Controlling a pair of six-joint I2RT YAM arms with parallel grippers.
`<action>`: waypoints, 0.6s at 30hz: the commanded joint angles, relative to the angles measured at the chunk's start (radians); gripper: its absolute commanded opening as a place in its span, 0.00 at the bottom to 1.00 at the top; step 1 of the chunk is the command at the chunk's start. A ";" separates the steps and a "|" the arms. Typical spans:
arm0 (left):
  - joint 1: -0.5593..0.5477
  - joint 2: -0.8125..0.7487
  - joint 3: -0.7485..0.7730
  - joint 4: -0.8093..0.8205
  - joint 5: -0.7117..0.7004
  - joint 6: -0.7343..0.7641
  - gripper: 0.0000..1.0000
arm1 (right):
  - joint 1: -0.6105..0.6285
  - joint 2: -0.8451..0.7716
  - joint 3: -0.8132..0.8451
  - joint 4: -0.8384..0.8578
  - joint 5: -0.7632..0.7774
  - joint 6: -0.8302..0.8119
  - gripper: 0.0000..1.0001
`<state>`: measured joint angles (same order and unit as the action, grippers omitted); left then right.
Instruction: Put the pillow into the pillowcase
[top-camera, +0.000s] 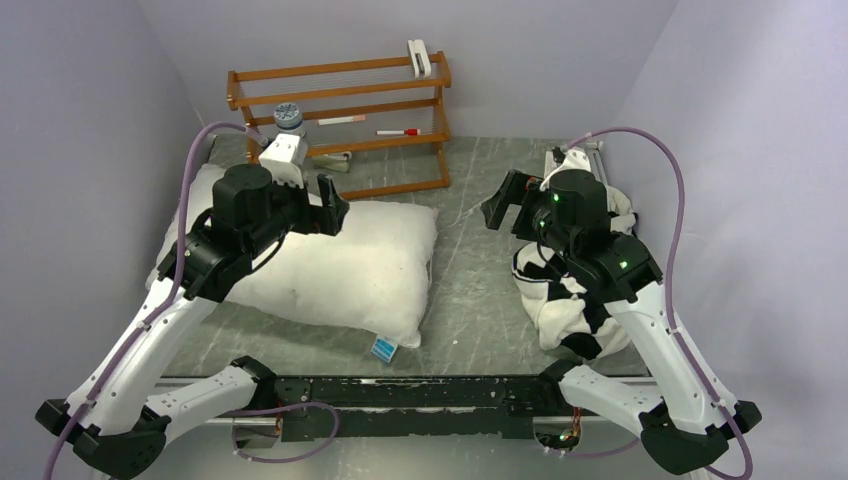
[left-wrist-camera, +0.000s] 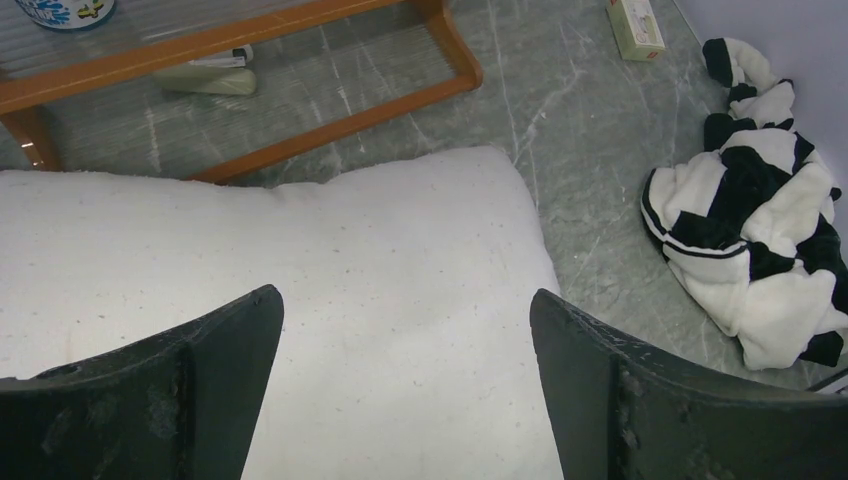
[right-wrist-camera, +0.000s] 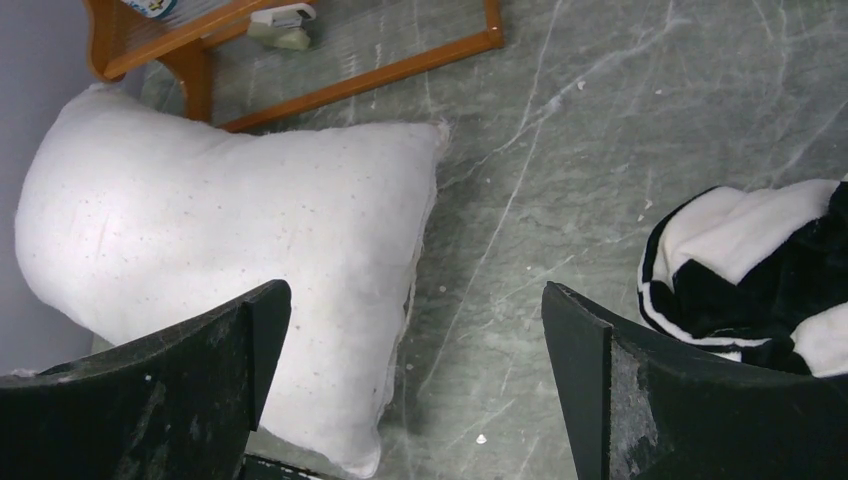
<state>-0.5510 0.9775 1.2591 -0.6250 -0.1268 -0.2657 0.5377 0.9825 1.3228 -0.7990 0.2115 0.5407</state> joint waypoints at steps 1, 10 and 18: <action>0.008 0.011 0.003 0.021 0.013 0.005 0.97 | -0.008 -0.003 -0.005 -0.011 0.023 0.001 1.00; 0.008 0.055 -0.015 -0.007 -0.044 -0.004 0.97 | -0.006 -0.010 -0.041 0.010 0.015 0.005 1.00; 0.007 0.329 -0.034 -0.113 -0.197 -0.044 0.97 | -0.007 -0.019 -0.069 0.024 0.003 0.004 1.00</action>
<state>-0.5510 1.1702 1.2499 -0.6456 -0.2371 -0.2874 0.5377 0.9821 1.2800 -0.7967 0.2161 0.5419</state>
